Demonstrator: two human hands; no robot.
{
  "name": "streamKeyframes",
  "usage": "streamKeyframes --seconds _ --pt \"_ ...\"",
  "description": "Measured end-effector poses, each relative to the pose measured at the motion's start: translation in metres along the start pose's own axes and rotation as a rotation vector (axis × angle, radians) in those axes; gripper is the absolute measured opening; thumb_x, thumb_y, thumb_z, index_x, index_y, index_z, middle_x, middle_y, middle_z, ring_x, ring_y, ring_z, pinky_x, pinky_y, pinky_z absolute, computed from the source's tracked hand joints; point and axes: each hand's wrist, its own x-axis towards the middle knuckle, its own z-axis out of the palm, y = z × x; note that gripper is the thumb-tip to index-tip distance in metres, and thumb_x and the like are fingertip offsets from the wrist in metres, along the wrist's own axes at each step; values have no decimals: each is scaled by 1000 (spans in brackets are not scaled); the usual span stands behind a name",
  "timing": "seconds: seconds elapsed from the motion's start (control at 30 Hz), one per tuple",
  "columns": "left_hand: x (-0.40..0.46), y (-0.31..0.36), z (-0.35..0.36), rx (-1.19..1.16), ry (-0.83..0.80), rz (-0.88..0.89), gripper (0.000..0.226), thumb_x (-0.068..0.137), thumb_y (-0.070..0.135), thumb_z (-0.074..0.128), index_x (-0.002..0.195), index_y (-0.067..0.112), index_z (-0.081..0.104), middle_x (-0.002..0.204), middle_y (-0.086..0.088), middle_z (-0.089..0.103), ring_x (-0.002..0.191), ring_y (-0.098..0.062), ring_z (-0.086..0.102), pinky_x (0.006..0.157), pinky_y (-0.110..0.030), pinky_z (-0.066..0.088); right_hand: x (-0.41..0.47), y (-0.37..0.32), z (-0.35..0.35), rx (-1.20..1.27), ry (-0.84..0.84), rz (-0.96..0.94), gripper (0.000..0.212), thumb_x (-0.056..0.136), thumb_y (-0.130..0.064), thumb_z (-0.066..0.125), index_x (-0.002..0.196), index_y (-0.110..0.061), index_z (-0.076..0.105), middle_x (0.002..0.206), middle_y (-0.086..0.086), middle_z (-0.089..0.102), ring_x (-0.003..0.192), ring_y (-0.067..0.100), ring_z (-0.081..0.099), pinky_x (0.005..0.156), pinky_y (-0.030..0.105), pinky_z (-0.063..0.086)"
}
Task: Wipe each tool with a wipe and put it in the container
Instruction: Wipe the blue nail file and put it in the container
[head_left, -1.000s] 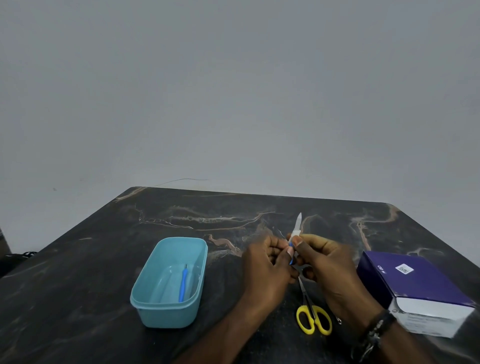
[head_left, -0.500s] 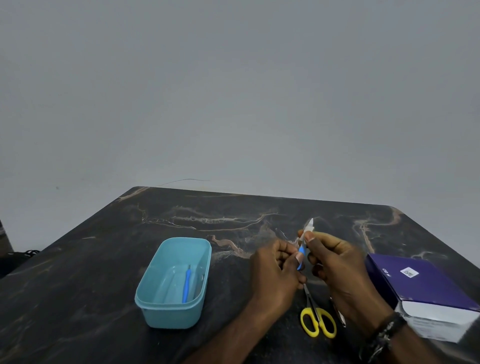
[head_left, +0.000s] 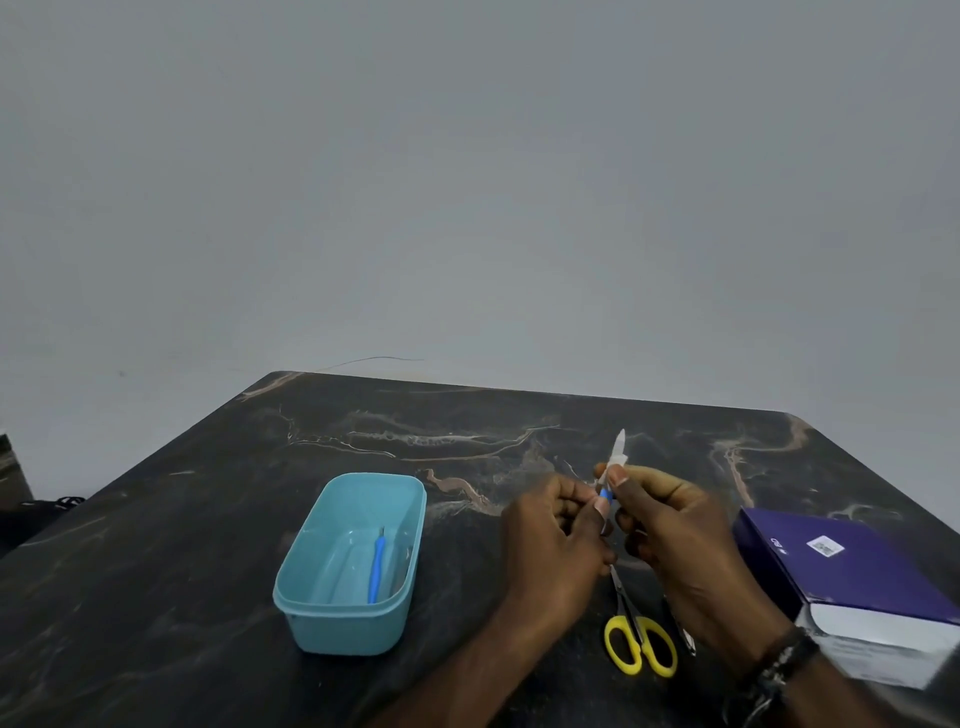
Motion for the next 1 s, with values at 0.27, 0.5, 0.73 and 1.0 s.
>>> streamKeyframes --seconds 0.27,0.5,0.73,1.0 --pt "-2 0 1 6 -37 -6 10 92 11 62 82 15 62 75 -11 68 52 -16 64 51 -31 56 2 0 -1 11 28 -5 15 89 -20 63 91 -13 76 58 9 56 48 8 48 44 22 41" --pt "-2 -1 1 14 -18 -5 11 92 11 62 82 15 63 75 -12 70 52 -16 64 52 -32 55 0 -1 0 18 19 -3 15 89 -19 63 91 -11 75 59 8 53 45 6 46 41 19 39" --pt "-1 0 0 -2 -11 -16 12 92 11 61 81 15 61 72 -11 68 50 -16 63 49 -30 54 -1 -2 2 -1 22 1 15 89 -18 63 91 -9 75 59 8 55 47 7 47 42 20 39" --pt "-2 -1 1 5 -21 -11 8 92 13 62 84 13 61 72 -9 67 51 -16 64 52 -34 56 1 -2 0 5 69 -19 14 90 -18 62 90 -13 76 54 5 46 48 11 39 42 22 33"
